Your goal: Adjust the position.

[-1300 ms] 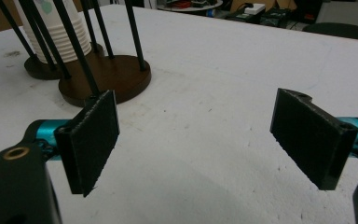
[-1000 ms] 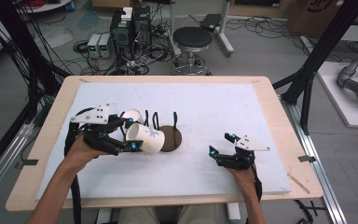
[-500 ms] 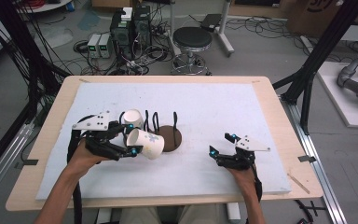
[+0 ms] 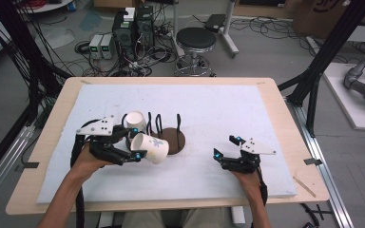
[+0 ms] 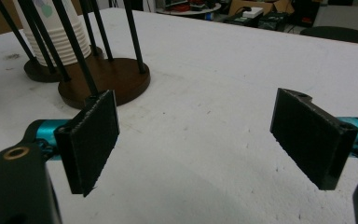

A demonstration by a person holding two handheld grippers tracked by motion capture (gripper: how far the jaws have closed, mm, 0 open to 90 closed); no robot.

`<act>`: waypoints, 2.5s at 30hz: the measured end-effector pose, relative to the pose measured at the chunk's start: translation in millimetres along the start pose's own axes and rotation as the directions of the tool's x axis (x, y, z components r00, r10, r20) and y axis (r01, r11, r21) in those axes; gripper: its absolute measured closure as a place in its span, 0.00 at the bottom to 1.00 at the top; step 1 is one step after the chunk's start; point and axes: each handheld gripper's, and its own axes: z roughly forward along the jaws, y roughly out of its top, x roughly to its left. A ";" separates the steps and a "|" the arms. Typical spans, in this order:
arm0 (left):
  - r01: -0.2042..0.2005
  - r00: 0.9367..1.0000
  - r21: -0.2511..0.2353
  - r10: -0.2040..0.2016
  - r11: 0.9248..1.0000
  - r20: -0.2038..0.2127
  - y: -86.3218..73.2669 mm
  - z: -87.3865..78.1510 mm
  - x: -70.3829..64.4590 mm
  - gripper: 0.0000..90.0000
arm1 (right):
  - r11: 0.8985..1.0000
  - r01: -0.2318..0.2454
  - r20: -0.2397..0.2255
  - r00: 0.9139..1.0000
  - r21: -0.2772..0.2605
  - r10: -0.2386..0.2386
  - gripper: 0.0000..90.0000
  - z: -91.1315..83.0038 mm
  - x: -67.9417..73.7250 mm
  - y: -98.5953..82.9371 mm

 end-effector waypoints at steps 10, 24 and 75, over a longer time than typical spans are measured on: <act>0.001 1.000 -0.003 -0.001 1.000 0.000 -0.1 0.5 0.4 0.38 | 1.000 -0.006 -0.002 1.000 0.006 0.006 0.18 0.6 -0.2 0.3; -0.010 1.000 -0.017 0.010 1.000 0.006 4.0 -1.1 0.8 0.38 | 1.000 0.023 -0.049 0.999 0.004 -0.023 0.17 0.7 -1.1 1.8; -0.003 1.000 -0.064 0.003 0.998 -0.003 -2.2 17.9 -6.3 0.38 | 0.971 0.228 -0.507 0.830 -0.071 -0.232 0.17 7.9 50.6 105.4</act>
